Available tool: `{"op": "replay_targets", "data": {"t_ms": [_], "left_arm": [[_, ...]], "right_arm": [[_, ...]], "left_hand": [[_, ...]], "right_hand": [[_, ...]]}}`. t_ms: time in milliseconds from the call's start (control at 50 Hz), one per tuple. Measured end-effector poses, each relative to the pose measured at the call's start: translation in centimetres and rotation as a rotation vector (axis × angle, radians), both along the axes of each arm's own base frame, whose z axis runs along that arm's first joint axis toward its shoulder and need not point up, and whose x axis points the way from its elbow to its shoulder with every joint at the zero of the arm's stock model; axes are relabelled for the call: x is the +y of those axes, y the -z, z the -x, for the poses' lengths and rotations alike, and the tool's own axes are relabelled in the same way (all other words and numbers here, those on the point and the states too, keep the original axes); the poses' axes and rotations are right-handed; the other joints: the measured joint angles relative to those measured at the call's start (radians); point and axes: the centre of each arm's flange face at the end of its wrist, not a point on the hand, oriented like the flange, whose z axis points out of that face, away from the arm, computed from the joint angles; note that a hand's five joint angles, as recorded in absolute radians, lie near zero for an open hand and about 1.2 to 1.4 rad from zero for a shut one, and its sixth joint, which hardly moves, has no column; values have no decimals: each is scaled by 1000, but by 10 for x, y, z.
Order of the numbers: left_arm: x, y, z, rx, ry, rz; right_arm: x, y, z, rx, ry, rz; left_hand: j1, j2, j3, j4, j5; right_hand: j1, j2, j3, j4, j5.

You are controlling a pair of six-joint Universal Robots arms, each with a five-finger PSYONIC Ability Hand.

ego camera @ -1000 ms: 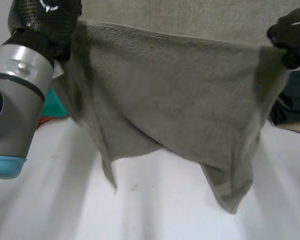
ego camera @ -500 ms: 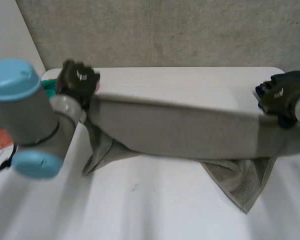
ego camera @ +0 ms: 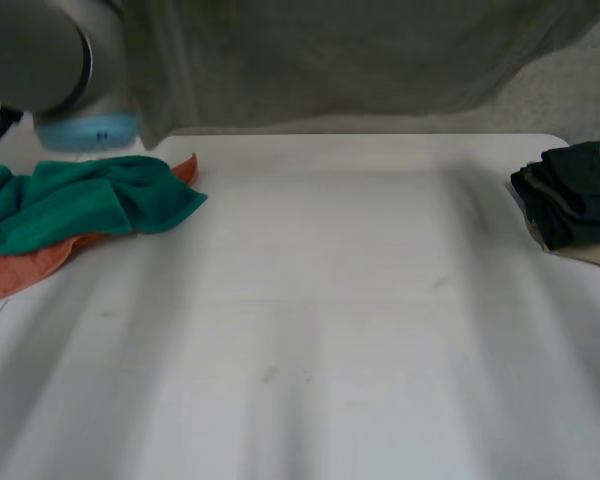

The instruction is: Fold the laundry.

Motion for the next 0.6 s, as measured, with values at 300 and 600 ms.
{"op": "replay_targets", "data": {"t_ms": [300,600], "left_arm": [[40,204,-24,-194,70,-545],[52,239,-28,-229,81,-610]], "right_arm": [[38,188,8,191,-120,-599],[8,264,43,-110,-212,-1035]], "left_hand": [[0,0,0,0,0],[0,0,0,0,0]], "right_hand": [[0,0,0,0,0],[-473,-518,-527,-538,-496]]}}
